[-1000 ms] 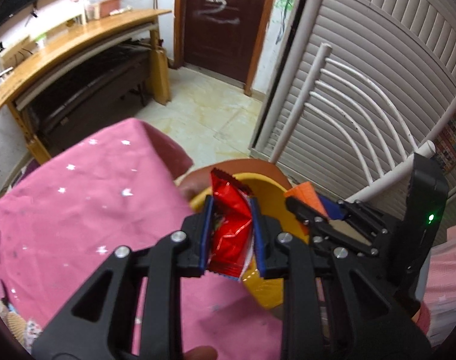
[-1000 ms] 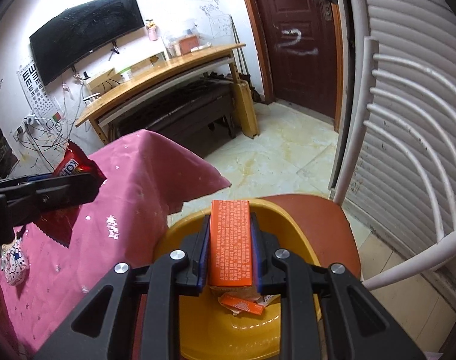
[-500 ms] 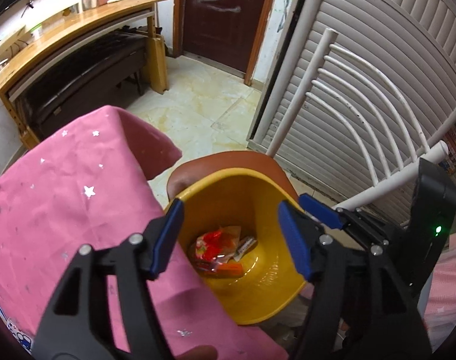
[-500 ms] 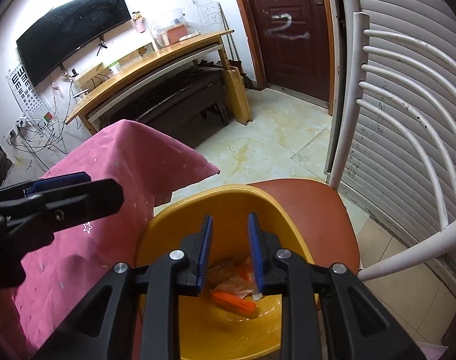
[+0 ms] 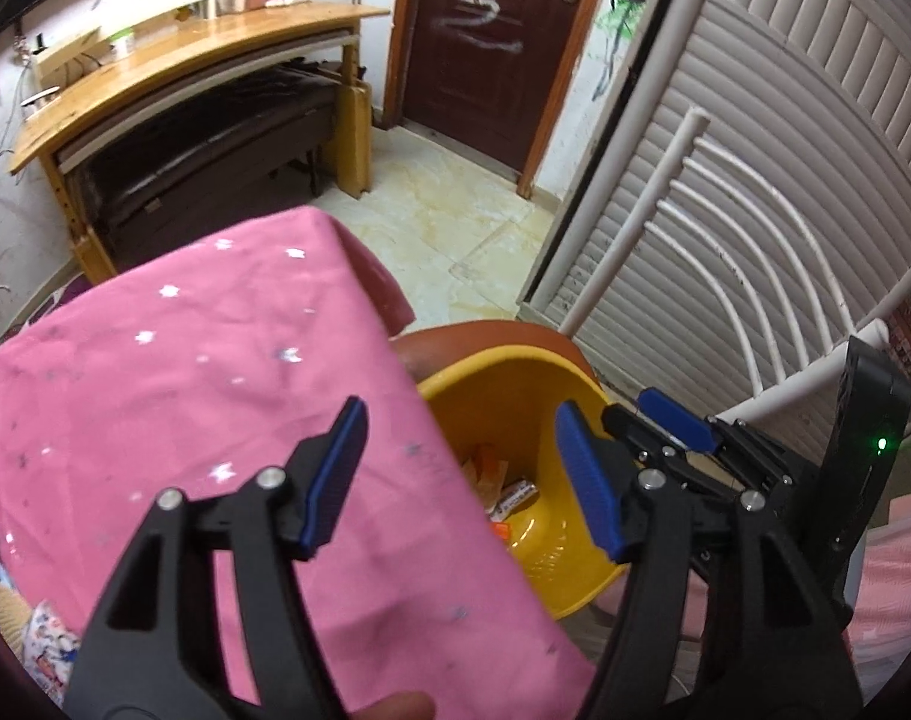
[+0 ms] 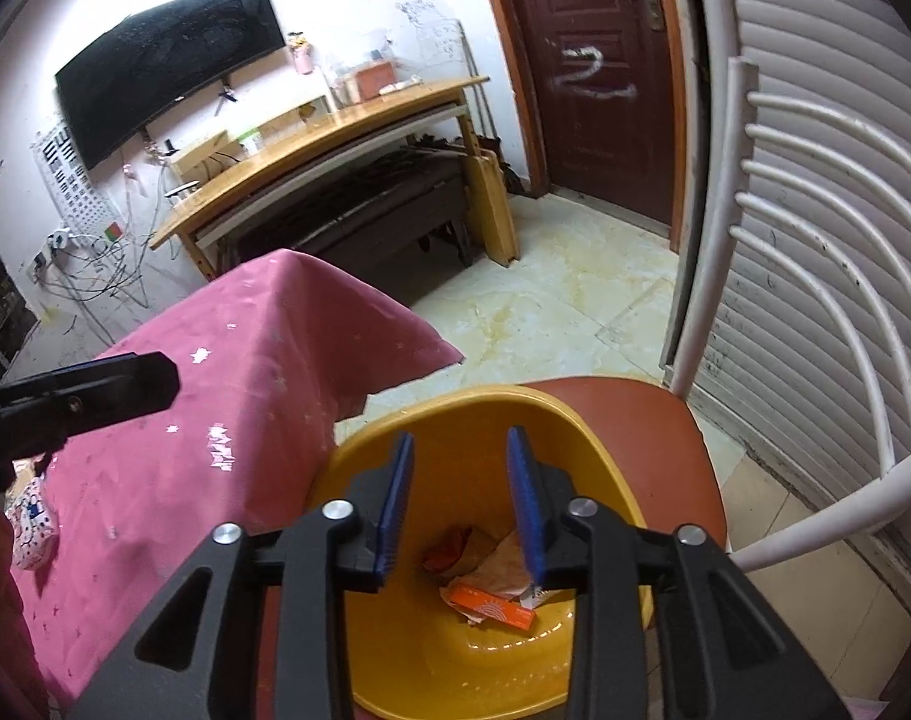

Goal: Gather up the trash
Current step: 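Open both tools to drop the wrapper and box into the yellow bin, then move both tools back over the table toward the remaining trash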

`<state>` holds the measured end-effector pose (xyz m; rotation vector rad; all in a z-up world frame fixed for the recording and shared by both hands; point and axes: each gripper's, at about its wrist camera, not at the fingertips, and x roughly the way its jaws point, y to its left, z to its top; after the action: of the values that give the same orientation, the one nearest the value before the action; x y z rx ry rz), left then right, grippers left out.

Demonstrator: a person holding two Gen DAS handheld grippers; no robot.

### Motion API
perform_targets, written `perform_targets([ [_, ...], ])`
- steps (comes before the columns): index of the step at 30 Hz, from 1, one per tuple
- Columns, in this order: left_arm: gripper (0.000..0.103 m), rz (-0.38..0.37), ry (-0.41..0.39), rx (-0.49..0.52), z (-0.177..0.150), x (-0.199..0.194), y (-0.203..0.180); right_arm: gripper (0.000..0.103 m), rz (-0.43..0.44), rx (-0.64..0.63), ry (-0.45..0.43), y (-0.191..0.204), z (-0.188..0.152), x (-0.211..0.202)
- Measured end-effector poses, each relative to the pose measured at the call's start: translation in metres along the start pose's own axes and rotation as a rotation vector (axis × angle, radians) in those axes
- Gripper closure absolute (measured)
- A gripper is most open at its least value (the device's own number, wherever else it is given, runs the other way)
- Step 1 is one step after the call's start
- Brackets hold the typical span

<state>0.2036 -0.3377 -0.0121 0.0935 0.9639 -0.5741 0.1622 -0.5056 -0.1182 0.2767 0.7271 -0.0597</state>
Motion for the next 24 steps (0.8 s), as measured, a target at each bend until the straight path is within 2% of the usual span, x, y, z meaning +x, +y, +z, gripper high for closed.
perform_targets([
  [2, 0.034, 0.017, -0.027, -0.006, -0.003, -0.014, 0.006, 0.063, 0.013, -0.023, -0.012, 0.008, 0.002, -0.004],
  [8, 0.033, 0.081, -0.085, -0.030, -0.018, -0.057, 0.041, 0.050, 0.056, -0.121, -0.042, 0.050, 0.002, -0.018],
  [10, 0.033, 0.099, -0.098, -0.044, -0.023, -0.069, 0.054, 0.049, 0.079, -0.144, -0.050, 0.061, 0.003, -0.022],
  [13, 0.025, 0.132, -0.122, -0.073, -0.032, -0.090, 0.078, 0.045, 0.113, -0.190, -0.059, 0.085, 0.002, -0.028],
  [18, 0.025, 0.200, -0.150, -0.119, -0.048, -0.121, 0.117, 0.038, 0.195, -0.255, -0.058, 0.127, -0.002, -0.034],
  [24, 0.025, 0.258, -0.164, -0.172, -0.061, -0.146, 0.156, 0.035, 0.240, -0.320, -0.017, 0.169, -0.015, -0.027],
])
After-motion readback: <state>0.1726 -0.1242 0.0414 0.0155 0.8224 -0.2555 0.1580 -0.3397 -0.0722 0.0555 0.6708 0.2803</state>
